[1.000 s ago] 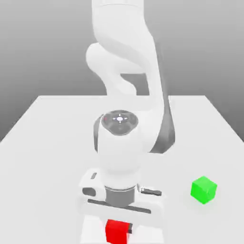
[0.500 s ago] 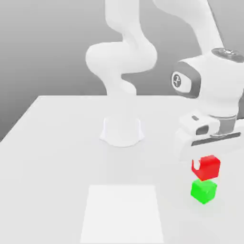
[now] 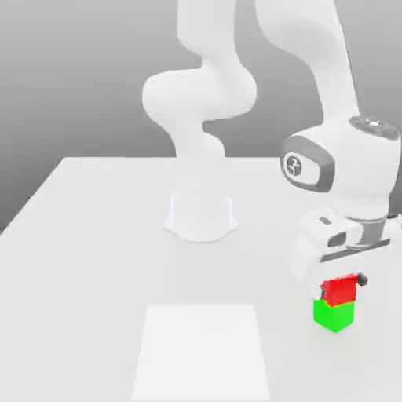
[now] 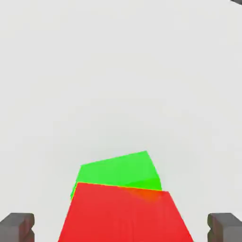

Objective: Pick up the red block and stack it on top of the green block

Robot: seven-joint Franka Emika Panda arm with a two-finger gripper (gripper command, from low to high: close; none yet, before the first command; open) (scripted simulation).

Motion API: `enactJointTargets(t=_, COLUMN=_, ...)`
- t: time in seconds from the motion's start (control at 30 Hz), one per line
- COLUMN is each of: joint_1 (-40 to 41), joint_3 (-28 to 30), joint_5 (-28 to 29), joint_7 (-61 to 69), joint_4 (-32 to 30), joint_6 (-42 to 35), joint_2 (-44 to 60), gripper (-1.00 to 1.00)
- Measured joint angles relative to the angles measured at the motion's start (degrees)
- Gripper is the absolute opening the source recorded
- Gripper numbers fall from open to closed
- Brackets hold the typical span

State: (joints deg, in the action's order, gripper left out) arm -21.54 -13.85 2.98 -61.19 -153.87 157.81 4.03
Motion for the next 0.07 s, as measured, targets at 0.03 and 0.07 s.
enactJointTargets(t=0.03, joint_1=-0.2, joint_3=-0.1, joint_5=-1.4, joint_7=1.0, joint_4=-0.1, joint_6=-1.8, joint_2=-1.9, gripper=1.00)
enactJointTargets(t=0.07, joint_1=-0.6, joint_3=-0.1, joint_5=-2.6, joint_7=1.9, joint_4=-0.2, joint_6=-3.6, joint_2=-3.9, gripper=1.00)
